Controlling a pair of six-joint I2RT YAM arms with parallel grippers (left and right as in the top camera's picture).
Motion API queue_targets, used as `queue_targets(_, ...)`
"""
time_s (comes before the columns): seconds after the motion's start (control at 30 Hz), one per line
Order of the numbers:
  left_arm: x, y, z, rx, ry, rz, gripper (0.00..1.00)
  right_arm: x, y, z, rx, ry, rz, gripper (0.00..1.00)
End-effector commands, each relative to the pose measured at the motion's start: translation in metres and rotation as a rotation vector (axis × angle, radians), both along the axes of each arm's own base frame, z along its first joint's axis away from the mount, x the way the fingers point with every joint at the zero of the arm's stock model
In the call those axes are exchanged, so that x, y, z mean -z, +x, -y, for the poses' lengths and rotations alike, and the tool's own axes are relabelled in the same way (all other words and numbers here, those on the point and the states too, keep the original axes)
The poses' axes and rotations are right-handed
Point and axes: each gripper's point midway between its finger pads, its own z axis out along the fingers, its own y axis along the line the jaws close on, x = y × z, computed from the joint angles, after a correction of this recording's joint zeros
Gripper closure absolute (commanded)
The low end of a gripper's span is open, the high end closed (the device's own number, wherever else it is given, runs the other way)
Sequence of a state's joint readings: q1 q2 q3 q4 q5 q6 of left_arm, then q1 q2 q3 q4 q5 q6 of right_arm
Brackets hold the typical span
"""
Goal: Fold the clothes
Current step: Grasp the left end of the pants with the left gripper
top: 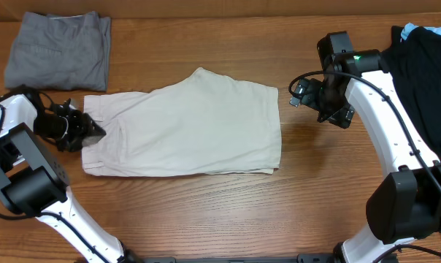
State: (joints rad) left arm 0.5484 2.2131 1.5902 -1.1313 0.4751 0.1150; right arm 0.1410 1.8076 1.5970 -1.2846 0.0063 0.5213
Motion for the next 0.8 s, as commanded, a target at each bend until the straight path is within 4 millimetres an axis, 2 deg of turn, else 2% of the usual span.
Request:
queue_targets(0.0, 0.023, -0.007, 0.019, 0.045, -0.049, -0.052, 0.96, -0.003, 0.002, -0.001, -0.008, 0.001, 0.011, 0.00)
queue_targets(0.17, 0.011, -0.008, 0.015, 0.008, -0.032, -0.096, 0.96, -0.003, 0.002, -0.001, -0.008, 0.000, 0.011, 0.00)
queue_targets(0.27, -0.010, -0.005, 0.002, -0.019, 0.039, -0.108, 0.96, -0.003, 0.002, 0.004, -0.004, -0.027, 0.015, 0.00)
queue_targets(0.4, -0.060, 0.007, -0.014, -0.088, 0.144, -0.071, 0.96, -0.004, 0.004, 0.015, 0.005, -0.093, 0.025, 0.00)
queue_targets(0.57, -0.125, 0.010, -0.026, -0.140, 0.285, 0.014, 0.96, -0.004, 0.005, 0.015, 0.006, -0.094, 0.030, 0.00)
queue_targets(0.67, -0.160, 0.008, -0.018, -0.142, 0.319, 0.084, 0.96, -0.005, 0.007, 0.015, 0.007, -0.093, 0.038, 0.00)
queue_targets(0.7, -0.177, 0.005, -0.008, -0.126, 0.330, 0.115, 0.96, -0.005, 0.010, 0.014, 0.007, -0.091, 0.050, 0.00)
queue_targets(0.77, -0.188, 0.002, 0.007, -0.100, 0.333, 0.129, 0.96, -0.005, 0.012, 0.014, 0.008, -0.090, 0.059, 0.00)
